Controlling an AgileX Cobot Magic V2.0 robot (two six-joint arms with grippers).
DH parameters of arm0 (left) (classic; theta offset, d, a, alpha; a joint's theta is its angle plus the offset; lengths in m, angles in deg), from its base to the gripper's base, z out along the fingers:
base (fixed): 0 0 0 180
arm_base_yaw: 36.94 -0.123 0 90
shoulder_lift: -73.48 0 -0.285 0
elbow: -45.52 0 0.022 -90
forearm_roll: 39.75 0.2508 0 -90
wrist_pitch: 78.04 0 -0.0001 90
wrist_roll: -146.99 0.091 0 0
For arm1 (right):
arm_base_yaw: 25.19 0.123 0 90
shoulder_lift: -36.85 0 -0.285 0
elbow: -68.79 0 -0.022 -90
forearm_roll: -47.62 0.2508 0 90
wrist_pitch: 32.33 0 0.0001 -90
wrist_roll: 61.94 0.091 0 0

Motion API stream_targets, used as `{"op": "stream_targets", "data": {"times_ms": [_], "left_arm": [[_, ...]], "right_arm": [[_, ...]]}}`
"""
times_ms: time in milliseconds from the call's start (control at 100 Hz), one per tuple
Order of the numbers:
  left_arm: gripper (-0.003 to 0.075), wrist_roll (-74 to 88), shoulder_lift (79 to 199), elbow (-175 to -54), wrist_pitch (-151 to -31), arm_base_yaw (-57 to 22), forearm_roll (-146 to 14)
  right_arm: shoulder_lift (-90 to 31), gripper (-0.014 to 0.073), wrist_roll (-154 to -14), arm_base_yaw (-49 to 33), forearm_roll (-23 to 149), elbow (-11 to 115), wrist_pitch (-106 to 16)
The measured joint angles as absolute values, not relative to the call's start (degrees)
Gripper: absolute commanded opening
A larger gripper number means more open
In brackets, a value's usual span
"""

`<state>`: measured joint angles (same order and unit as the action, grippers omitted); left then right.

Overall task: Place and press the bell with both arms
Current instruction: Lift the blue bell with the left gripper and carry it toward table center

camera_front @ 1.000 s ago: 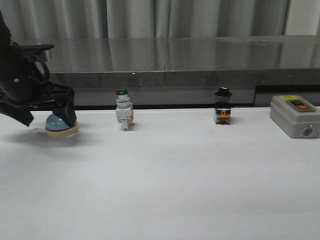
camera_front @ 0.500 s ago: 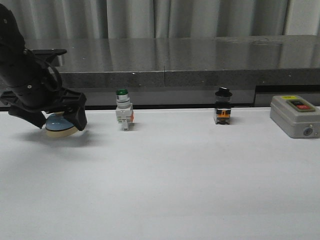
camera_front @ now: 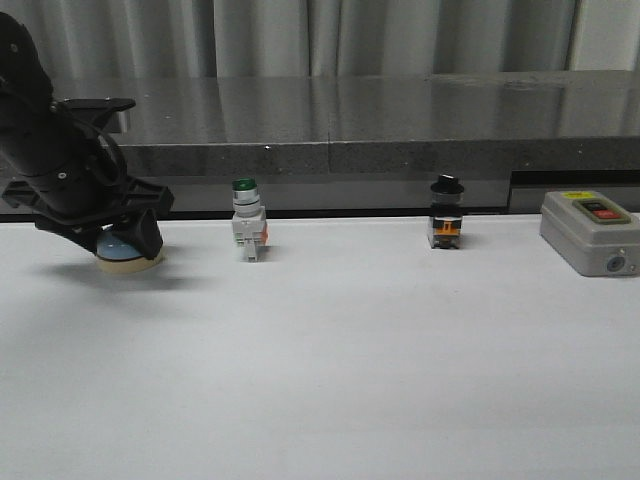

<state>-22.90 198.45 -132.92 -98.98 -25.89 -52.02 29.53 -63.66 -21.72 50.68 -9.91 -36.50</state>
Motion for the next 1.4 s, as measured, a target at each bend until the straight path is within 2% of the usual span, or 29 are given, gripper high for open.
{"op": "stream_targets", "data": {"times_ms": [220,530,790,980,1170,1400], "left_arm": [[0.0081,-22.8,196.0,-132.9,-104.0,-25.9,-50.8],[0.0081,-22.7,183.0,-132.9,-113.0,-25.8,-50.5],[0.0081,-22.7,174.7,-132.9,-117.0,-19.3,-50.7],[0.0081,-22.4,175.8,-132.9,-118.1,-11.2,-50.7],[0.0081,-21.6,179.2,-132.9,-113.6,-4.0,-50.1],[0.0081,-21.6,185.4,-132.9,-108.8,0.8,-49.7]], "right_arm": [[29.5,-0.006,-63.7,-21.7,50.7,-9.9,-36.5],[29.5,-0.006,-63.7,-21.7,50.7,-9.9,-36.5],[29.5,-0.006,-63.7,-21.7,50.7,-9.9,-36.5],[29.5,-0.006,-63.7,-21.7,50.7,-9.9,-36.5],[29.5,-0.006,-63.7,-21.7,50.7,-9.9,-36.5],[29.5,-0.006,-63.7,-21.7,50.7,-9.9,-36.5]]}}
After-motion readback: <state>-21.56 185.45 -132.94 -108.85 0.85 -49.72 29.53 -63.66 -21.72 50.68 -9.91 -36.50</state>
